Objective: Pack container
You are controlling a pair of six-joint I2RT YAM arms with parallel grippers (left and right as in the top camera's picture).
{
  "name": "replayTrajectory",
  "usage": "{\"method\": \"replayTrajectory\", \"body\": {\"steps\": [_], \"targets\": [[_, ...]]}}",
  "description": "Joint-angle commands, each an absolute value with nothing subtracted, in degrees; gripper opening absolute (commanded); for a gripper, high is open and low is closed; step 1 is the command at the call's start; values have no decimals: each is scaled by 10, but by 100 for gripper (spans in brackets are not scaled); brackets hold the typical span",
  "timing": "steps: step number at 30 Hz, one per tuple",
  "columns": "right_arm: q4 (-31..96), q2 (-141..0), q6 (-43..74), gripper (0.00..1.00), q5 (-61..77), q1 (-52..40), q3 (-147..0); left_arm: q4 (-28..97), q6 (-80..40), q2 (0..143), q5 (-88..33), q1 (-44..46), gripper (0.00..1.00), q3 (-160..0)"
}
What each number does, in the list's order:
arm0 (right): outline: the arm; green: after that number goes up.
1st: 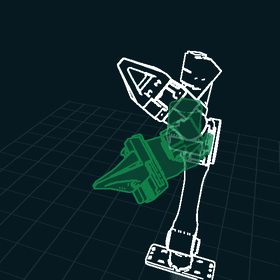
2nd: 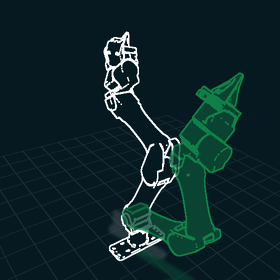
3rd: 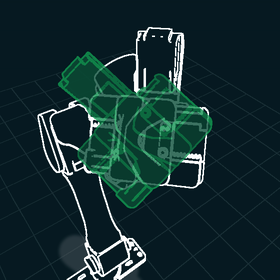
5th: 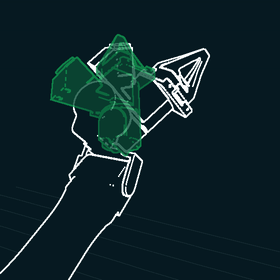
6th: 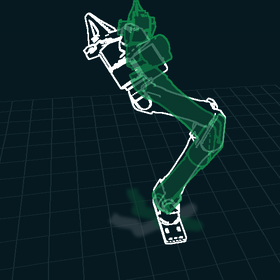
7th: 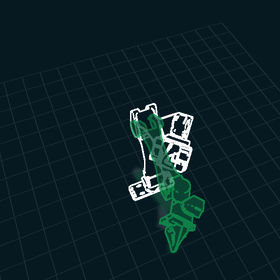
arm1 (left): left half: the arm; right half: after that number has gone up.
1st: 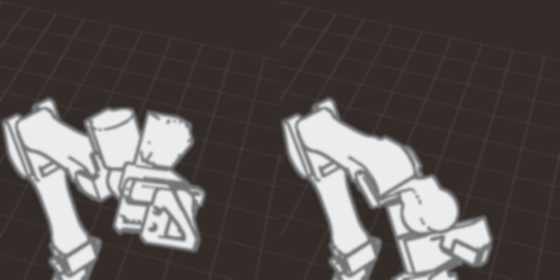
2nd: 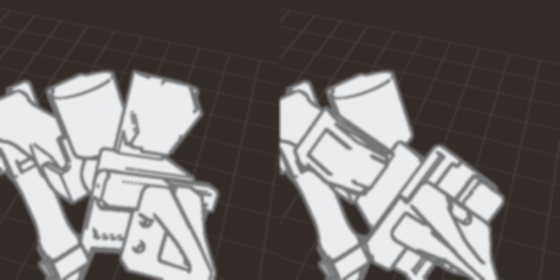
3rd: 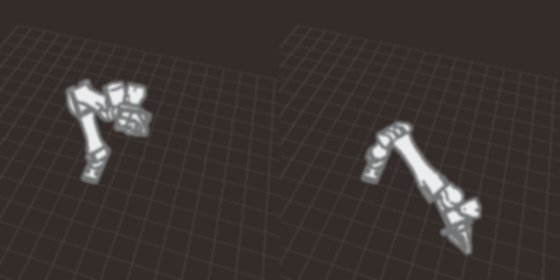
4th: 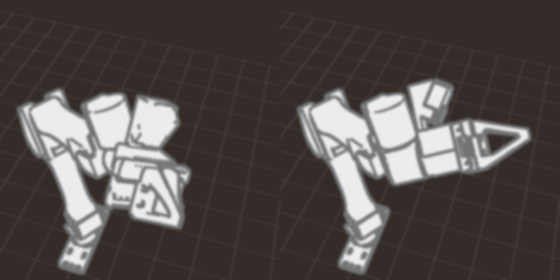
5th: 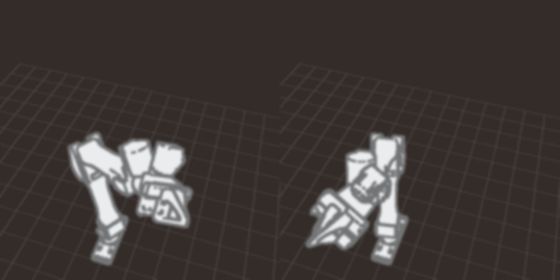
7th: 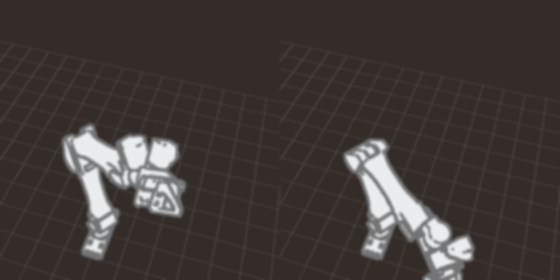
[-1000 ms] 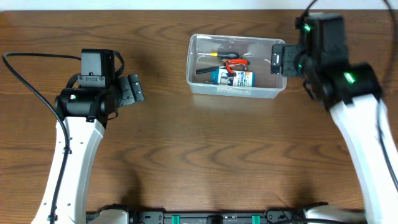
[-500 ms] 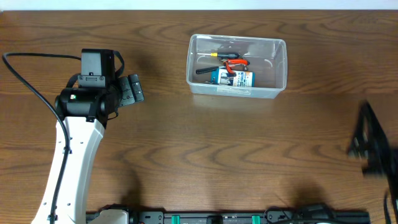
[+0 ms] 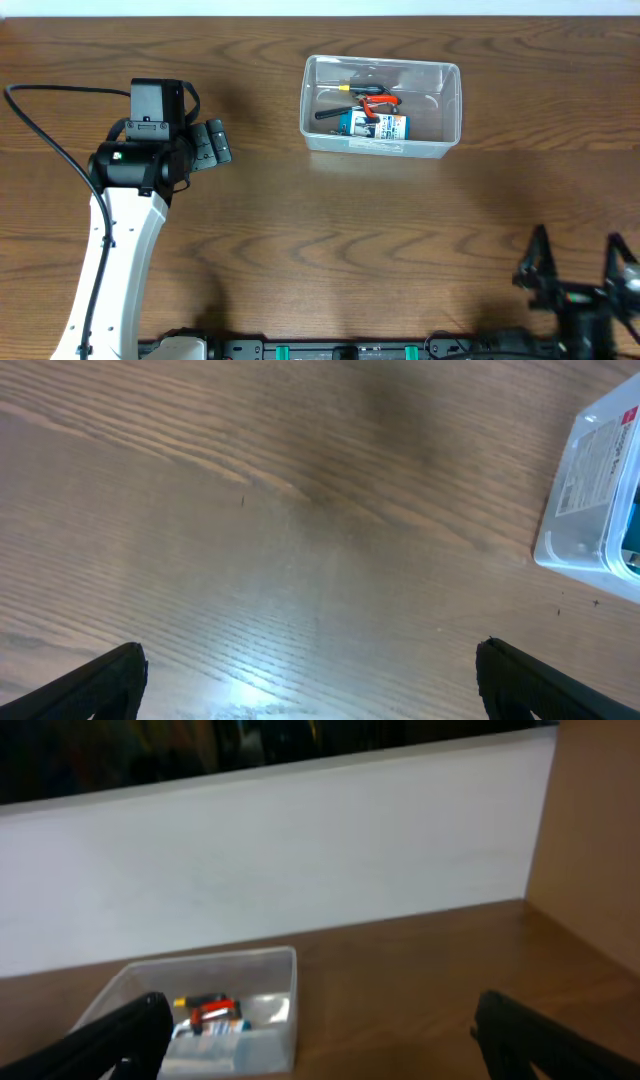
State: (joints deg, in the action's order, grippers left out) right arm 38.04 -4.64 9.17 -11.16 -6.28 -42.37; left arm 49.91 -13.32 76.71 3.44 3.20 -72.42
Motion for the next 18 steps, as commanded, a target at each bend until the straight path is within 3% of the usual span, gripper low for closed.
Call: {"method": "replayTrajectory", "body": {"steps": [1, 11, 18], "targets": [[332, -20, 103, 99, -90, -55, -334, 501, -136, 767, 43, 29, 98, -731], [145, -13, 102, 99, -26, -55, -124, 501, -136, 767, 43, 29, 98, -731], [93, -3, 102, 99, -18, -55, -65, 501, -136, 767, 43, 29, 98, -731]]}}
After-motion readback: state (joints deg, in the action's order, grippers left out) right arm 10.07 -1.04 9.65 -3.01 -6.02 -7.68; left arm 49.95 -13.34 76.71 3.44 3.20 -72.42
